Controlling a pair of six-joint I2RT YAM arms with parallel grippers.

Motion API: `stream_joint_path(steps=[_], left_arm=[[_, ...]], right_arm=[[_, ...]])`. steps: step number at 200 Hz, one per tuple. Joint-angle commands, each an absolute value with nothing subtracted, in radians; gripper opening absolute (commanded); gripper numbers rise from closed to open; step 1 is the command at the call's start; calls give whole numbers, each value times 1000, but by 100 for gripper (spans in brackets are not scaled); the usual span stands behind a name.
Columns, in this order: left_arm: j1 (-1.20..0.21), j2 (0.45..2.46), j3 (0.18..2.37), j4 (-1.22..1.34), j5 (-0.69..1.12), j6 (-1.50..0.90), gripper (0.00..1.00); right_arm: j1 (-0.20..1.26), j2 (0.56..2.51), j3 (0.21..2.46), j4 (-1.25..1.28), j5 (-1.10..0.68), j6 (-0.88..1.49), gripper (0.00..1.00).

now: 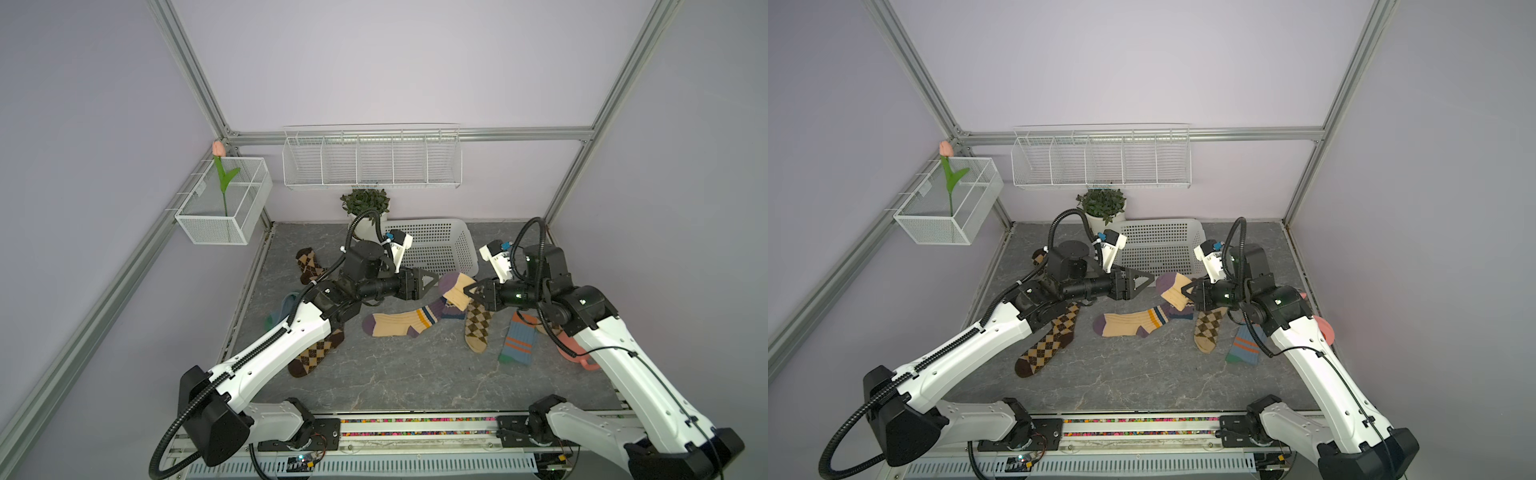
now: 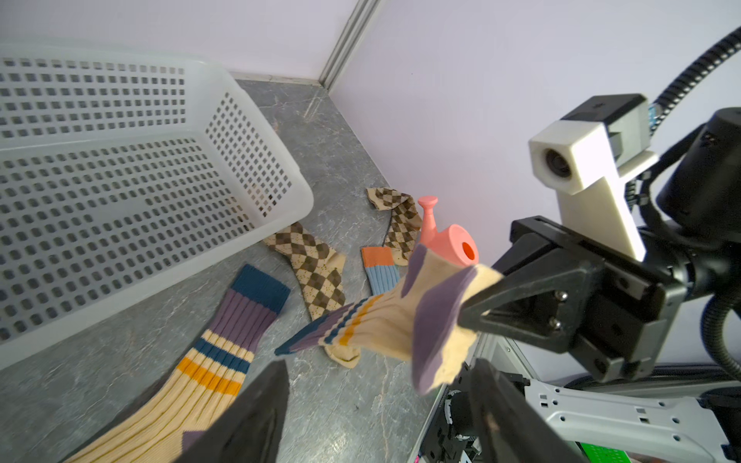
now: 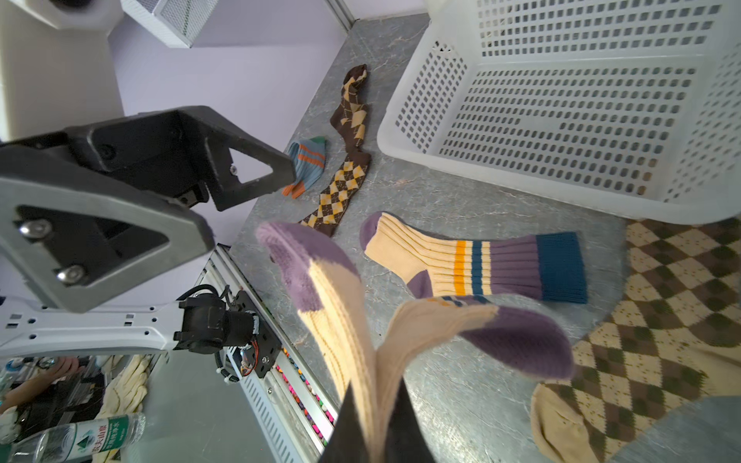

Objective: Place the socks together as a pair
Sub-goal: Pick up the sock at the center of the board.

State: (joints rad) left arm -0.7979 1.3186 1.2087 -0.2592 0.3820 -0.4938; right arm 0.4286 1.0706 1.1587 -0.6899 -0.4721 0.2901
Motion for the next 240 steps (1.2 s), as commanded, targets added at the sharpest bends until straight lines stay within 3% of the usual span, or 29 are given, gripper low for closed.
stream_joint_path(steps=[1, 58, 78, 88, 156, 204, 240], left_arm=[[-830, 1361, 1269, -262, 353, -457, 71], [-834, 1384, 1249, -263, 355, -444, 38], [-833, 1379, 1246, -264, 367, -442, 14], [-834, 1373, 1246, -265, 377, -438, 0], [-833, 1294, 1316, -495, 428, -235, 0], [-833, 1258, 1320, -562, 513, -97, 0], [-833, 1276, 1377, -603, 594, -39, 0]], right_arm=[[470, 1074, 1138, -608, -492, 334, 7], [509, 1077, 1112, -573, -475, 352, 7], [513, 1076, 1096, -541, -496, 369, 9], [515, 1073, 1089, -527, -513, 373, 15], [422, 1052, 1141, -635, -658, 157, 68], [360, 1065, 1152, -585, -847, 51, 84], [375, 1116, 1123, -413, -1009, 128, 84]])
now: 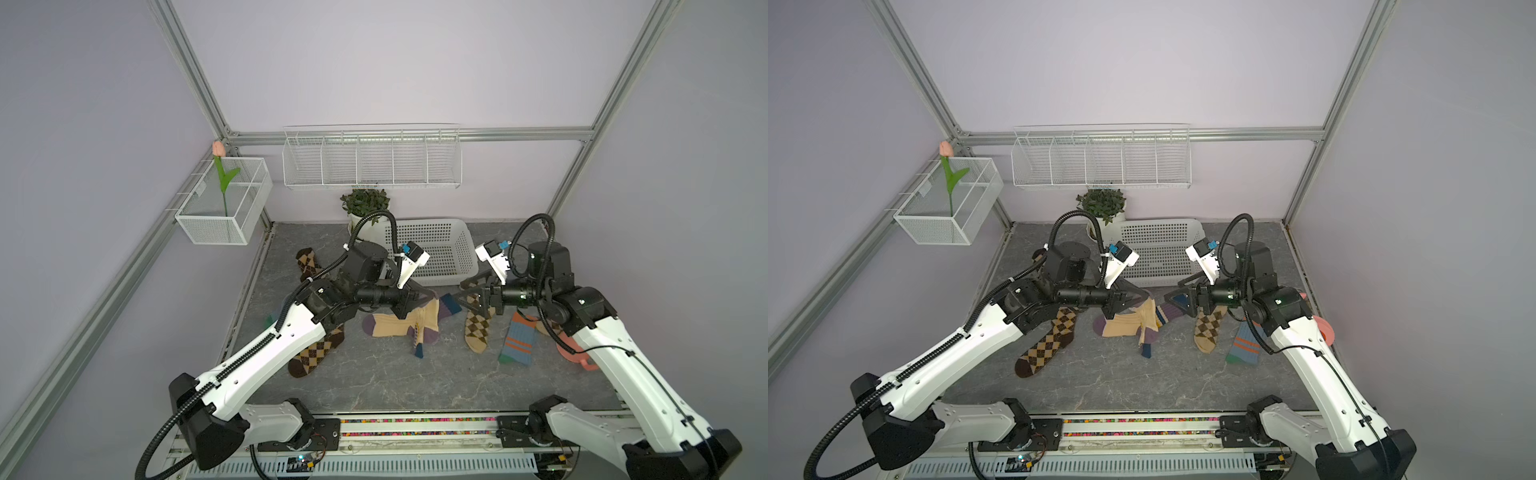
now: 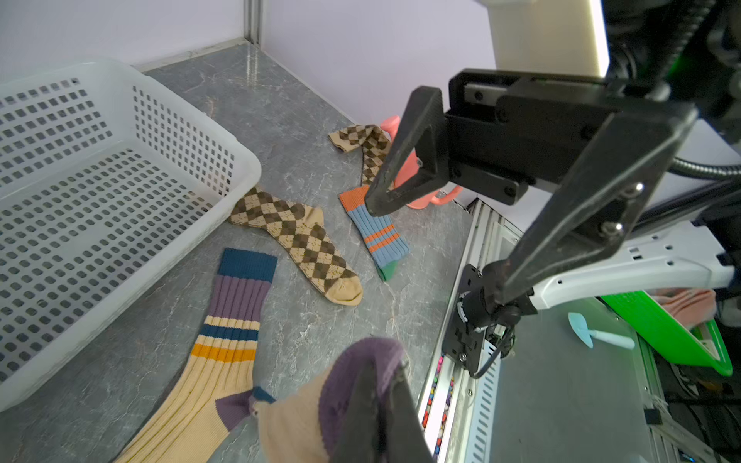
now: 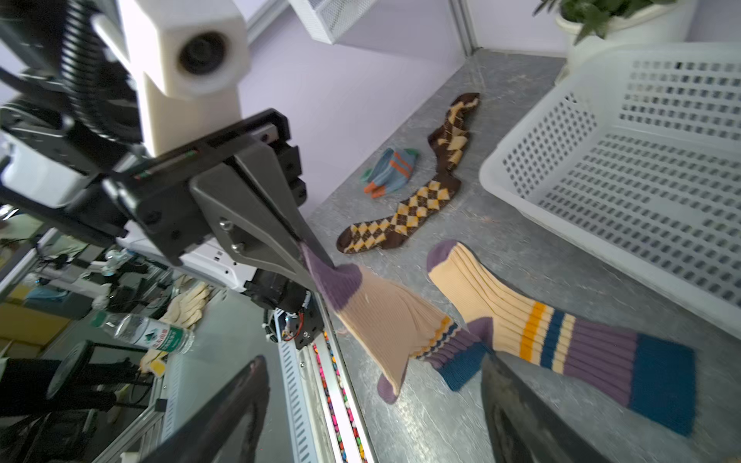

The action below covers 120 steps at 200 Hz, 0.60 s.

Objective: Place the socks together as a pair
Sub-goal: Pick up the sock at the center of the board.

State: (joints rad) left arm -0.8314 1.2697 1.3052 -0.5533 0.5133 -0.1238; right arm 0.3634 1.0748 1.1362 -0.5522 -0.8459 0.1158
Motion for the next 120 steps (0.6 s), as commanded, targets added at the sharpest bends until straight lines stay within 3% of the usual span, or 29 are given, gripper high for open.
stream_joint_path(steps=[1, 72, 113, 120], left_arm=[[-833, 1277, 1378, -604, 595, -40, 0], [-831, 1274, 1385, -566, 611, -51, 0], [-830, 1287, 1368, -538, 614, -73, 0], [-831, 1286, 1363, -529, 610, -83, 10]], right_arm=[[377, 1117, 1123, -409, -1012, 129, 83], [480, 1137, 999, -212, -1050, 221, 55], [488, 1092, 976, -208, -988, 263, 21], [487, 1084, 990, -257, -958, 243, 15]])
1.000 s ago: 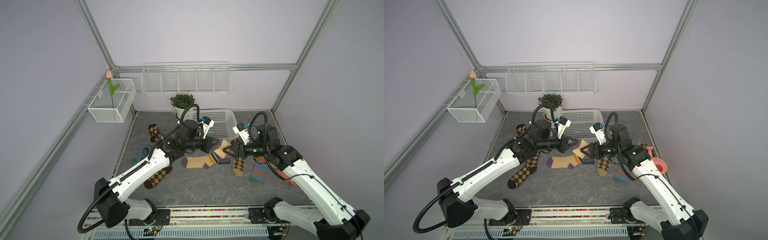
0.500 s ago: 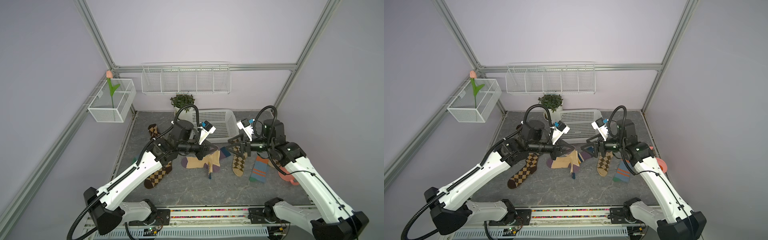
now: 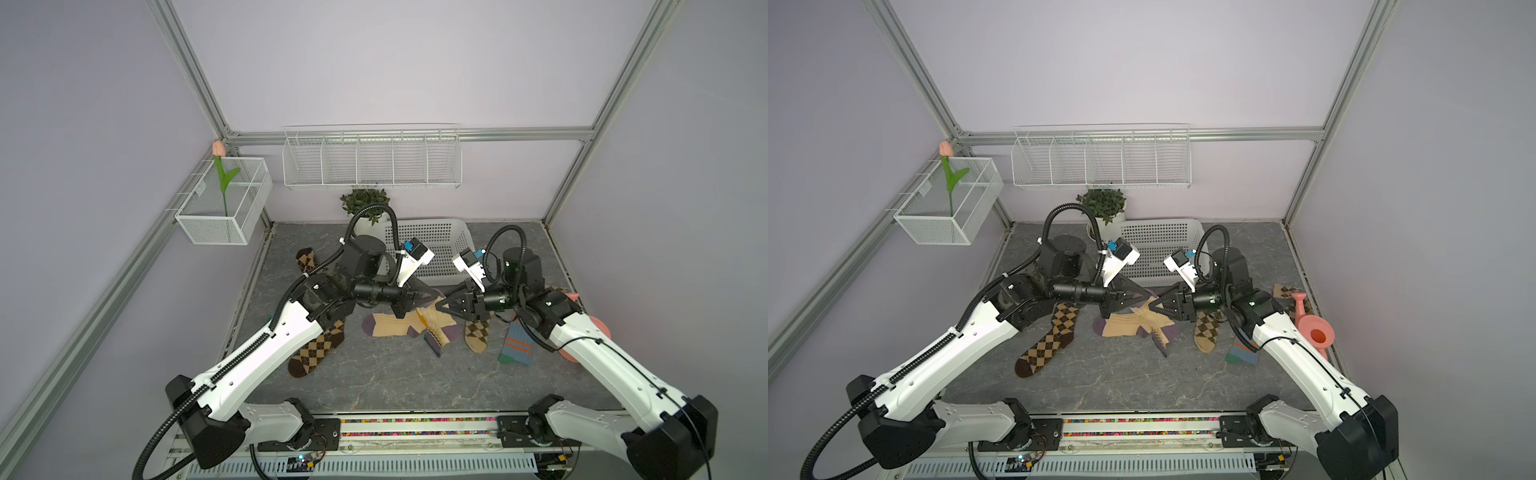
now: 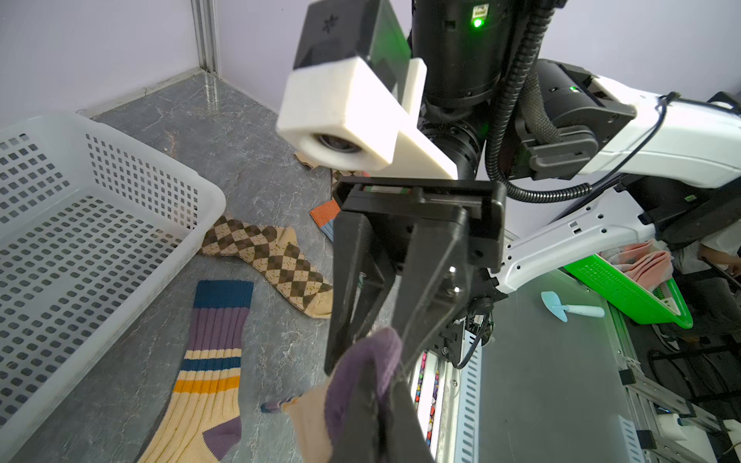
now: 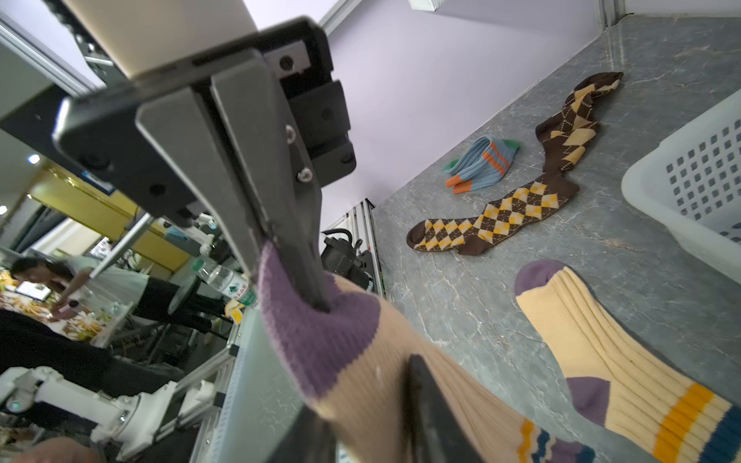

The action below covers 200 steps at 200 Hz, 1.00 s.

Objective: Place the socks together as a pair
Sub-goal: Pick up the sock at the center of the board, then place the sock at the center of the board.

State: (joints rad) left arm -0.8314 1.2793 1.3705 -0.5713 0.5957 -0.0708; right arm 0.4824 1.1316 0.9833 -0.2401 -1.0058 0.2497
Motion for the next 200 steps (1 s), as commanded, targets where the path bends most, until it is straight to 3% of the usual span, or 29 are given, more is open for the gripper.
stream_joint_path(steps=[1, 19, 44, 80, 140, 200], left_arm=[[-831, 1285, 1362, -527, 609, -84, 11], [-831, 1273, 1357, -517, 531, -126, 40], [-831, 1251, 1368, -592, 329, -180, 57], [-824, 1143, 1244, -596, 38, -360, 59], [-823, 935, 967, -579, -43, -507, 61], [-822, 801, 811, -594, -113, -584, 60]], right_arm=[[487, 1084, 992, -264, -953, 238, 14], [488, 1057, 1038, -435, -839, 166, 7], [488, 1022, 1118, -668, -596, 88, 7], [503, 981, 1235, -863, -264, 59, 7], [706, 983, 1123, -808, 49, 120, 7], [927, 1077, 831, -376, 41, 348, 7]])
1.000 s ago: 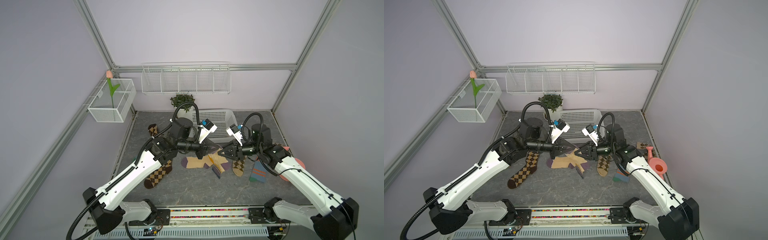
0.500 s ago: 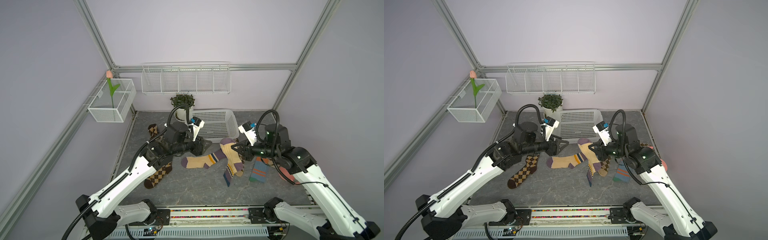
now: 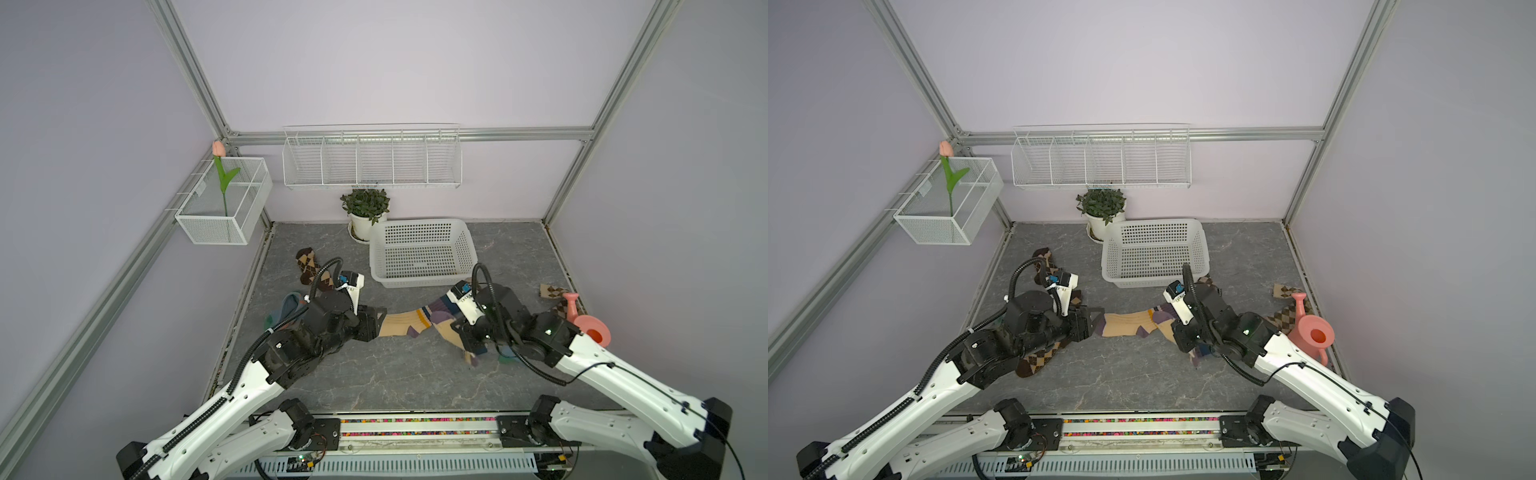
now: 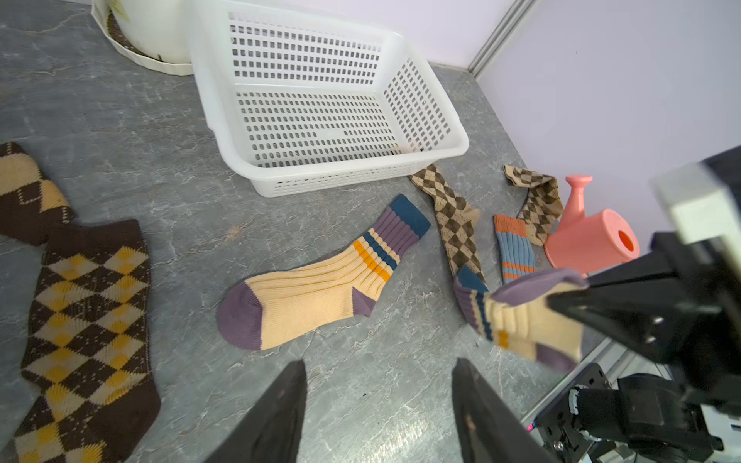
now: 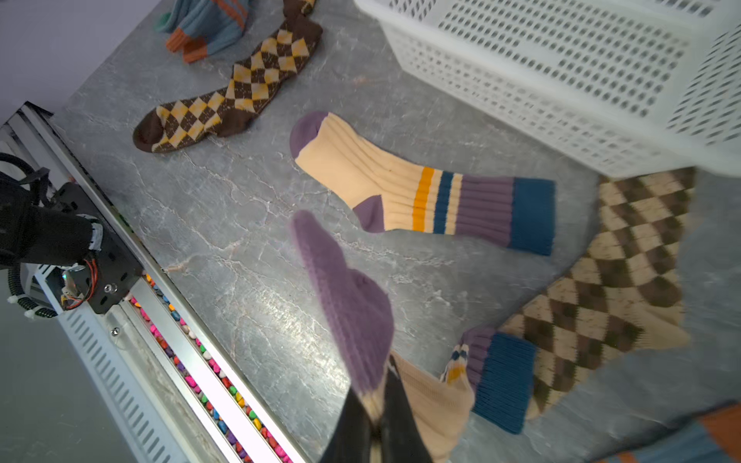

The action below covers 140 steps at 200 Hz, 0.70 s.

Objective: Place the socks together as a pair
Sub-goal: Place the sock at the center of the board.

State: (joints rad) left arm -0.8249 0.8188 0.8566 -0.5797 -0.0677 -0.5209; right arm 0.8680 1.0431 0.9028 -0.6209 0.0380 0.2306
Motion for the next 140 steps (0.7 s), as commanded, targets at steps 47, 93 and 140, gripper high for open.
stream_joint_path(steps=[47, 93, 140], left_arm=[[-822, 797, 723, -571, -100, -622, 60], [-822, 784, 680, -590, -130, -634, 61], [-822, 880, 628, -526, -61, -647, 63]], right_arm=[[1034, 1340, 820, -155, 8, 402, 18], [1049, 1535, 846, 67, -143, 478, 20], [994, 1404, 829, -21, -109, 444, 22]])
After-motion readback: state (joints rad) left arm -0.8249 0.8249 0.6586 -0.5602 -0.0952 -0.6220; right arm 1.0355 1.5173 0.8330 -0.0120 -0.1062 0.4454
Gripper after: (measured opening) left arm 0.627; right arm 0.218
